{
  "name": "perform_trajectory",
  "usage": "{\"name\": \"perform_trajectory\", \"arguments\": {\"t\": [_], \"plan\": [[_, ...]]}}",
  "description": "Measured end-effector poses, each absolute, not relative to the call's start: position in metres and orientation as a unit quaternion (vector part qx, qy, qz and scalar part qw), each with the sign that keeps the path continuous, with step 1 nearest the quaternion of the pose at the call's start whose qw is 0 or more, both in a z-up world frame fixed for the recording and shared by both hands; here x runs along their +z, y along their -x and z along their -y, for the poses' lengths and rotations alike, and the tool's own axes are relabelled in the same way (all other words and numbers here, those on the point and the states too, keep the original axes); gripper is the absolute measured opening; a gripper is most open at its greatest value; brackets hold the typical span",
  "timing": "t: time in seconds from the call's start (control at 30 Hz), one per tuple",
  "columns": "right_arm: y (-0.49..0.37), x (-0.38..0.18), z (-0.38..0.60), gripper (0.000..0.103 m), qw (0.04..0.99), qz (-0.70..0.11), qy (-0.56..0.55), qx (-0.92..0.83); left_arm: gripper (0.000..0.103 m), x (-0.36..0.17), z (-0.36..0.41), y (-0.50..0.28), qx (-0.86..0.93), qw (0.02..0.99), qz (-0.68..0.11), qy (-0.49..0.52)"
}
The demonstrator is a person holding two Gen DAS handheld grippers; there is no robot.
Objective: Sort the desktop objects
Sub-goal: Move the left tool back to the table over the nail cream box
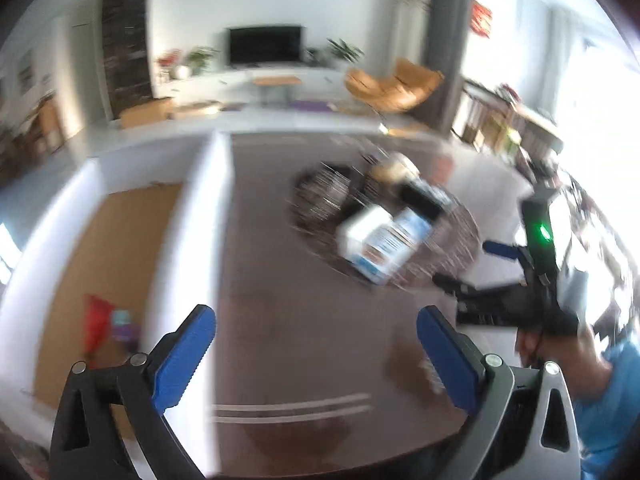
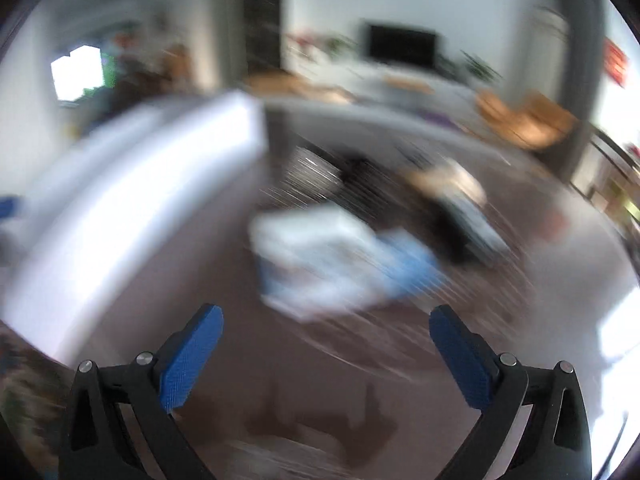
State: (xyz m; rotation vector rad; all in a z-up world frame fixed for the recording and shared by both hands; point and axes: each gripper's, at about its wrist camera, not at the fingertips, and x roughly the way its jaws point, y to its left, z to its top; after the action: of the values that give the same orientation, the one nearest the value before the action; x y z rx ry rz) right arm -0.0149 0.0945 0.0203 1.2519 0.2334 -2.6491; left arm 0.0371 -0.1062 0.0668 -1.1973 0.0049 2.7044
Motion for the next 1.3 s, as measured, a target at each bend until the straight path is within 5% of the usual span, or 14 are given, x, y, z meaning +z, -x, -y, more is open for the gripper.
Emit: {"name": "perform_trajectory", "arguments": {"t": [0.33,0.7,1.3], "plan": [[0.052,-0.023,-0.199,0.103,0.041,-0.043,-0.463,-0.884,0.102,-0.047,0.019,0.047,0.867,0.062,-0.020,0.493],[0.060,-0.028,-0.194,0.103,0.038,-0.026,-0.458,-0.888,0.103,-0.050,-0.010,0.120,0.888,0.049,-0.023,0.456],[0.057,-0.029,-0.194,0.103,0.038,-0.026,-0.458,-0.888,0.103,-0.047,-0.010,0.115,0.889,0.049,-0.023,0.455]]}}
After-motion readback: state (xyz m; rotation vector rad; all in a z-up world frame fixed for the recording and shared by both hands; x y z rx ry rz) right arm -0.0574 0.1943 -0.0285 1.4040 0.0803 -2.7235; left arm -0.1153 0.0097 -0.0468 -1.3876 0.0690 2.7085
